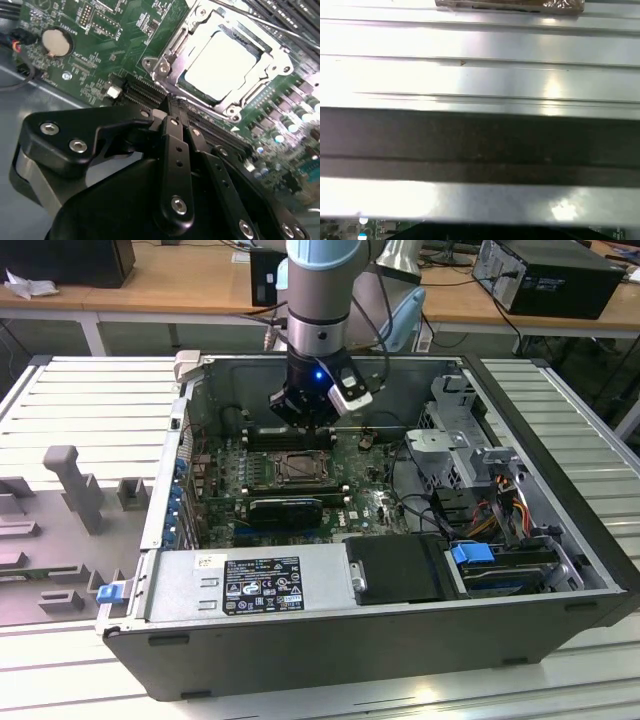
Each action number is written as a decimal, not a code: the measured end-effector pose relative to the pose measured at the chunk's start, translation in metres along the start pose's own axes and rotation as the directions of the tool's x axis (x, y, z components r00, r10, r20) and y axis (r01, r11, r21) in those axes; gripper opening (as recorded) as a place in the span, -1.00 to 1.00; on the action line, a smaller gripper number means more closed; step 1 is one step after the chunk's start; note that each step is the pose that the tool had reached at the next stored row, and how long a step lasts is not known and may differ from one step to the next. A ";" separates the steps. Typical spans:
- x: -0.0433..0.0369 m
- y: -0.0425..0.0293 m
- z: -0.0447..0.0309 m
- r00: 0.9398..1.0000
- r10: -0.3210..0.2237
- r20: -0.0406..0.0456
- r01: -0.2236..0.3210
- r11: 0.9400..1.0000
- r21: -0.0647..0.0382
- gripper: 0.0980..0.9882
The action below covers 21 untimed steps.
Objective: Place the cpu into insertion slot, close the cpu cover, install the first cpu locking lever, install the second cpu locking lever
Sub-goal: 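Install the first cpu locking lever, then install the second cpu locking lever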
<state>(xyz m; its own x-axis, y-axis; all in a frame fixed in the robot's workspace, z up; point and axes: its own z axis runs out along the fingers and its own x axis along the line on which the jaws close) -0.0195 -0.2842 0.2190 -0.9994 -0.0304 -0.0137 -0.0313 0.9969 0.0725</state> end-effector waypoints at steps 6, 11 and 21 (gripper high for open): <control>0.0002 -0.0061 -0.0005 1.000 0.000 0.000 0.000 1.000 0.000 -0.98; 0.0003 -0.0095 -0.0007 1.000 0.000 0.000 0.000 1.000 0.000 -0.98; 0.0003 -0.0128 -0.0089 1.000 0.000 0.000 0.000 1.000 0.000 -0.98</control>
<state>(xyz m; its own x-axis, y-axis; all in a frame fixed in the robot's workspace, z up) -0.0195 -0.2976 0.2269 -0.9994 -0.0304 -0.0137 -0.0313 0.9969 0.0724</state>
